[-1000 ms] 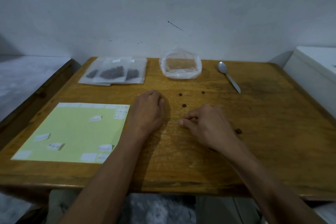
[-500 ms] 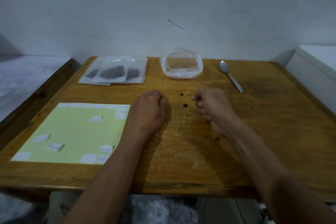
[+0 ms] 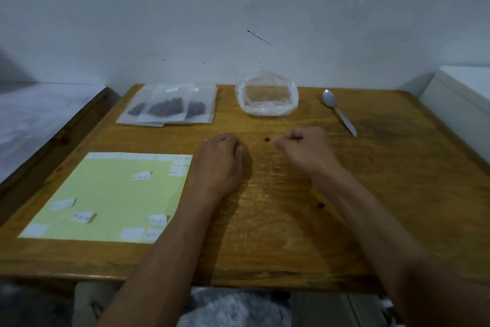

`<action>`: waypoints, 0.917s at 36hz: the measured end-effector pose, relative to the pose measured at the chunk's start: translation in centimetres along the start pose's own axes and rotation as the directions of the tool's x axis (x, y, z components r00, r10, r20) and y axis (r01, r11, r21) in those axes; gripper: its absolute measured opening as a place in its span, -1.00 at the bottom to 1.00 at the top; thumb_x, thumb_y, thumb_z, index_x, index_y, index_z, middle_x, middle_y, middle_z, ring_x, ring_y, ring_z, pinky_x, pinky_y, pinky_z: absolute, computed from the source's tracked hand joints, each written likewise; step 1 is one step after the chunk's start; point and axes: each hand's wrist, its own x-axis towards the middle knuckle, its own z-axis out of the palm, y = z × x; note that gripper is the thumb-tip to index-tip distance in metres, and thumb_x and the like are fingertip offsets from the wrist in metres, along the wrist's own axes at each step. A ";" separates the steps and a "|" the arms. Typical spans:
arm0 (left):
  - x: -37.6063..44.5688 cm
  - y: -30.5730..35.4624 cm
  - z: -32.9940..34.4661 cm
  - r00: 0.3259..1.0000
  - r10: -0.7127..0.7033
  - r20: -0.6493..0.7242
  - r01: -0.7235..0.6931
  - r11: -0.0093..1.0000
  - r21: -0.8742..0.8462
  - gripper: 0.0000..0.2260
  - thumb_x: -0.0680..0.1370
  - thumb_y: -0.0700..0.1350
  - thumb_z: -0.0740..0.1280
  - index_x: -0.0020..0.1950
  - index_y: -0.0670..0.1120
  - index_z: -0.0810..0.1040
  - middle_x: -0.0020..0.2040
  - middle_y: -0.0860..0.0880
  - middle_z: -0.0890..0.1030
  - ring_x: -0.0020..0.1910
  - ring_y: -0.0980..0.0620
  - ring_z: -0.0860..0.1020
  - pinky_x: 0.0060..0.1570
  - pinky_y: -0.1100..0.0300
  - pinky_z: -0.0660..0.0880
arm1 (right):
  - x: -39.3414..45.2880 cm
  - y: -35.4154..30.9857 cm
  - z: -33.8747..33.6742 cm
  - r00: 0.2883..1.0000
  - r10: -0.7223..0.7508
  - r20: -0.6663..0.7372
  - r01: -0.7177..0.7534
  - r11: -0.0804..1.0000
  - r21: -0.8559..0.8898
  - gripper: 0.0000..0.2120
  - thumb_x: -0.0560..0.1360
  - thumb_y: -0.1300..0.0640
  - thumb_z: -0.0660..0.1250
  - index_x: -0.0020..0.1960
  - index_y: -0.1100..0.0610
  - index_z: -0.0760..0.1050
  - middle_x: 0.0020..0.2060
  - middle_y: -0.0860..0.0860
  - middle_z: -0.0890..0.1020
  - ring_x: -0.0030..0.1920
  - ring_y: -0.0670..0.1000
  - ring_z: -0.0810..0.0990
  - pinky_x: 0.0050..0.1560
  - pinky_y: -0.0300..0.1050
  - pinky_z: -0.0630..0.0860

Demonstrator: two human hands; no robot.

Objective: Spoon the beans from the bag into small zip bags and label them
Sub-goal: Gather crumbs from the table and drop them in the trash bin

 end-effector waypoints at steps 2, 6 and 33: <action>0.0 0.0 0.0 1.000 0.005 0.001 -0.005 1.000 0.003 -0.79 0.64 -0.05 0.20 0.16 -0.08 0.57 0.11 -0.02 0.60 0.11 -0.02 0.53 0.27 -0.08 0.44 | 0.2 -0.4 -0.4 0.978 0.173 0.112 -0.203 0.906 0.373 -0.86 0.53 0.18 0.26 -0.17 0.17 0.53 -0.40 -0.03 0.44 -0.46 -0.09 0.35 -0.50 -0.22 0.22; 0.0 0.0 0.0 1.000 0.000 0.008 0.000 1.000 -0.002 -0.78 0.64 -0.05 0.20 0.17 -0.07 0.57 0.13 -0.01 0.60 0.12 -0.01 0.53 0.28 -0.08 0.44 | 1.0 -1.1 -0.3 0.951 0.229 0.207 -0.308 0.758 0.575 -0.88 0.45 0.23 0.15 -0.22 0.17 0.43 -0.44 0.02 0.43 -0.51 -0.08 0.31 -0.59 -0.22 0.15; 0.2 2.2 -0.5 0.998 0.002 0.069 -0.004 1.000 0.026 -0.78 0.64 -0.02 0.22 0.15 -0.09 0.57 0.10 -0.02 0.60 0.09 -0.03 0.54 0.21 -0.05 0.48 | 2.6 0.8 -4.2 0.939 0.292 0.179 -0.325 0.595 0.735 -0.85 0.47 0.21 0.14 -0.27 0.10 0.34 -0.48 0.00 0.39 -0.54 -0.08 0.27 -0.63 -0.26 0.12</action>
